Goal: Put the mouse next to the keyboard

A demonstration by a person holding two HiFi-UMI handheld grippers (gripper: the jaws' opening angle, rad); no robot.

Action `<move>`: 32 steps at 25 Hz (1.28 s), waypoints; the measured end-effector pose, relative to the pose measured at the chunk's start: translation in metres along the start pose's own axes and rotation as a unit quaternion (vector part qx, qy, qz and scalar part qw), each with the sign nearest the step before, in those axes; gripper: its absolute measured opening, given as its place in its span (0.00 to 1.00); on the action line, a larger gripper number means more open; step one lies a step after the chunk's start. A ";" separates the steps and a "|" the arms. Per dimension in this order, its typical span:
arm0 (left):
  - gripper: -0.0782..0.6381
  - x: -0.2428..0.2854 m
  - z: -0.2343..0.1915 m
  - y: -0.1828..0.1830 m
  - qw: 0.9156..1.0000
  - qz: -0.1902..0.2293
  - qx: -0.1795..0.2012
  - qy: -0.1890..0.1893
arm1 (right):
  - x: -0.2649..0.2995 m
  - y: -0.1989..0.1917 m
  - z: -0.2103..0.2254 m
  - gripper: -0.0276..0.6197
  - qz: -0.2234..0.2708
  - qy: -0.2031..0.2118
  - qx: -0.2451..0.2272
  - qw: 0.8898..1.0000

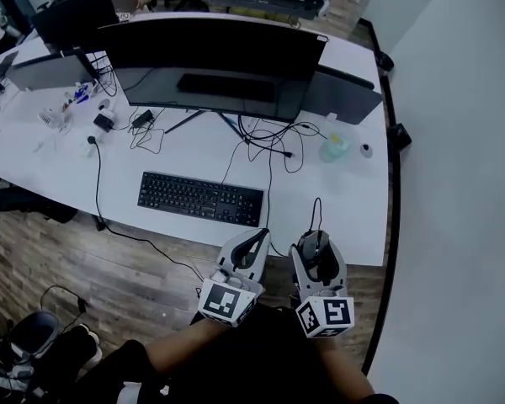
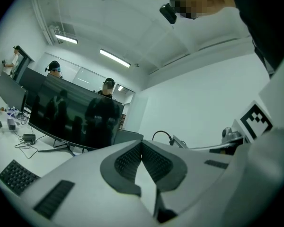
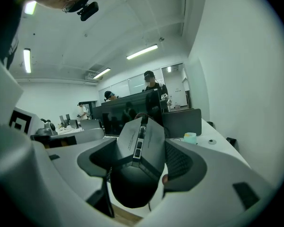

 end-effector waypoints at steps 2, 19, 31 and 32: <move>0.11 0.013 -0.004 -0.003 1.000 -0.002 0.000 -0.021 | 0.010 0.000 0.006 0.55 -0.003 -0.014 0.002 1.000; 0.11 0.047 -0.042 -0.022 0.999 -0.041 -0.020 -0.024 | 0.071 -0.026 0.033 0.55 -0.054 -0.036 0.041 0.997; 0.11 0.090 -0.066 -0.042 0.997 -0.068 0.031 -0.019 | 0.121 -0.081 0.068 0.55 -0.124 -0.028 0.076 0.989; 0.11 0.093 -0.066 -0.045 0.996 -0.073 0.041 -0.022 | 0.123 -0.084 0.070 0.55 -0.129 -0.030 0.085 0.988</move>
Point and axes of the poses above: the fingertips, and each gripper's own axes: x forward along the fingers, z to its right, y out of its top, the point moved 6 cm from there along -x, backward along the fingers, and after that the axes turned 7 degrees about z, right-handed, at the moved point
